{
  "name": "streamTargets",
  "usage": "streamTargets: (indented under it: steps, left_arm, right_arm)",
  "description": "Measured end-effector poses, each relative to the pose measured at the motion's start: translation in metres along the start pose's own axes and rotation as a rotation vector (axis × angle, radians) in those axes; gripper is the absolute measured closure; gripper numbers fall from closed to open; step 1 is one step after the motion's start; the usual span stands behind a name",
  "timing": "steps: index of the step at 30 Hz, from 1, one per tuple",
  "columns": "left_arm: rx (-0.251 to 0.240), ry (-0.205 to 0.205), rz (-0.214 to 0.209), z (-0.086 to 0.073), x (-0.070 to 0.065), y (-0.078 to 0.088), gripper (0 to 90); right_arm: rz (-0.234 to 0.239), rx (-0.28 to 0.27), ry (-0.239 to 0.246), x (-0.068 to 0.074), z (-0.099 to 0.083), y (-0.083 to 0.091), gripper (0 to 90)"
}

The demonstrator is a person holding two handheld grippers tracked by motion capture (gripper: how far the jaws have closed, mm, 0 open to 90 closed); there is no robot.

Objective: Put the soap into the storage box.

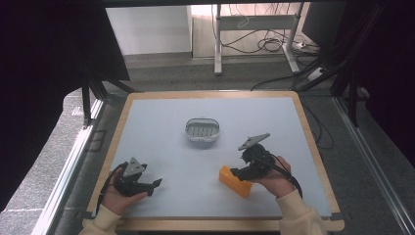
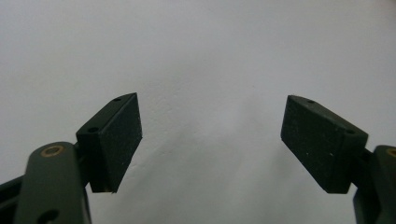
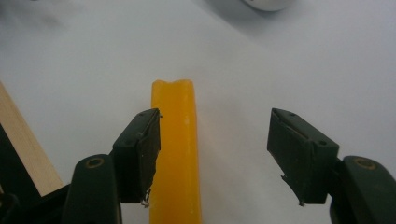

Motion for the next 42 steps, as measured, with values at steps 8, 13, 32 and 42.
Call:
streamTargets:
  steps: [8, 13, 32, 42]
  left_arm:
    - [-0.003, -0.002, -0.001, 0.0, 0.002, -0.001, 20.3]
    - [-0.006, -0.006, -0.001, 0.0, 0.001, 0.0, 20.3]
    - [0.007, -0.01, -0.015, 0.0, -0.001, -0.002, 20.3]
    - [0.008, -0.012, -0.014, 0.0, -0.001, -0.002, 20.3]
  right_arm:
    - [0.014, 0.054, 0.013, 0.004, -0.002, -0.011, 35.2]
    - [0.03, 0.081, 0.021, 0.006, -0.003, -0.016, 35.8]
    - [0.003, 0.249, 0.052, 0.016, -0.01, -0.045, 51.6]
    - [0.011, 0.266, 0.069, 0.017, -0.01, -0.047, 61.3]
Point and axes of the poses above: each handheld gripper's, and its own axes: y roughly backward along the jaws, z roughly out of its top, x roughly to its left, the point moved 3 cm from there along -y, roughly forward along the jaws, and after that the axes turned 9 degrees about z, right-handed, at the moved point
